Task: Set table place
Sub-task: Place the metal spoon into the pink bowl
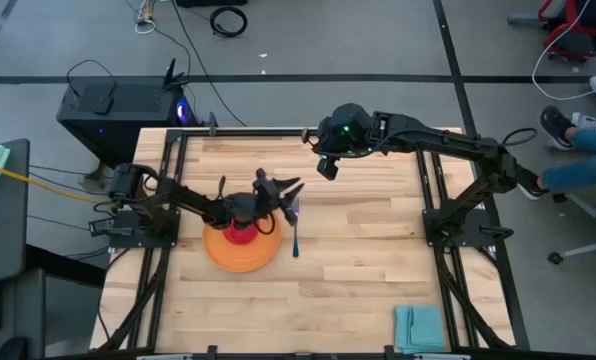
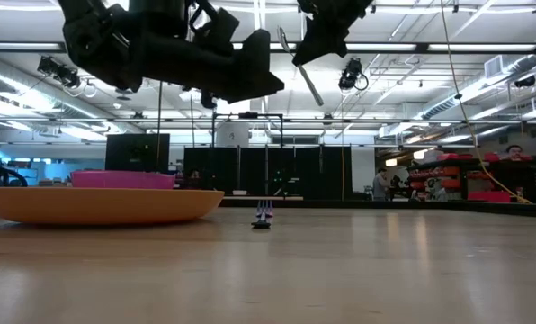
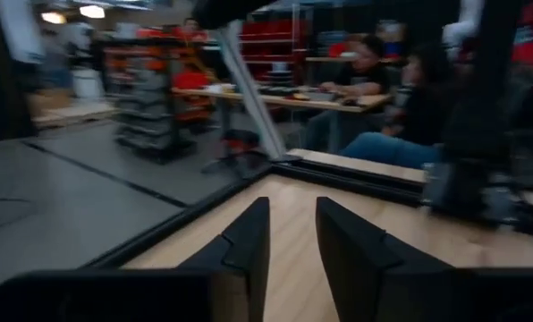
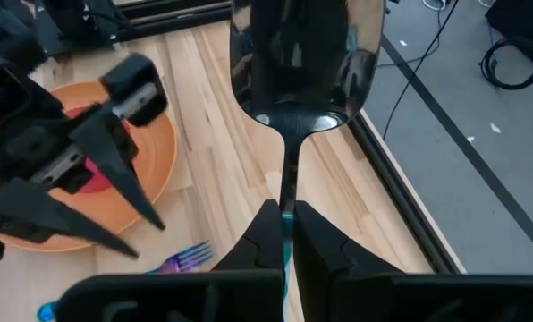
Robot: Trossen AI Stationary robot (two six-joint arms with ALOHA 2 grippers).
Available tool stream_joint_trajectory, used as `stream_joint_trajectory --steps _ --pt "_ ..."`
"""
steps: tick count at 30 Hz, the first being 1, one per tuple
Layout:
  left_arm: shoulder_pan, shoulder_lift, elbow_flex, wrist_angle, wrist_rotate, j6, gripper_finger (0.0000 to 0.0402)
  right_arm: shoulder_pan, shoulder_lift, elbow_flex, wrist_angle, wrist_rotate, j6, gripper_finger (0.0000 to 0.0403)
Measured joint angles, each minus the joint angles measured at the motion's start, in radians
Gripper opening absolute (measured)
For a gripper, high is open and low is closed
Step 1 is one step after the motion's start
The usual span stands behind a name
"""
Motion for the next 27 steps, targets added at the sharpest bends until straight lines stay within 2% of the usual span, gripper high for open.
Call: stream_joint_trajectory --steps 2,7,9,13,21,27 --pt "0.024 0.000 0.000 0.000 0.035 -0.025 0.0114 0.002 0.000 0.000 0.000 0.000 0.000 0.0009" --pt "0.076 0.001 0.010 -0.003 0.038 -0.142 0.0128 0.014 0.000 0.000 0.002 0.000 -0.002 0.0009" --pt "0.088 0.001 0.032 -0.018 0.077 -0.164 0.0130 0.020 0.000 -0.001 0.008 0.000 -0.003 0.0009" --pt "0.096 0.002 0.094 -0.066 0.161 -0.123 0.0128 0.033 0.000 -0.001 0.038 0.000 -0.006 0.0009" --pt "0.095 0.002 0.205 -0.216 0.164 -0.110 0.0119 0.034 0.000 -0.001 0.045 0.000 -0.014 0.0009" --pt "0.110 0.002 0.223 -0.223 0.164 -0.110 0.0127 0.035 0.000 -0.001 0.046 0.000 -0.027 0.0009"
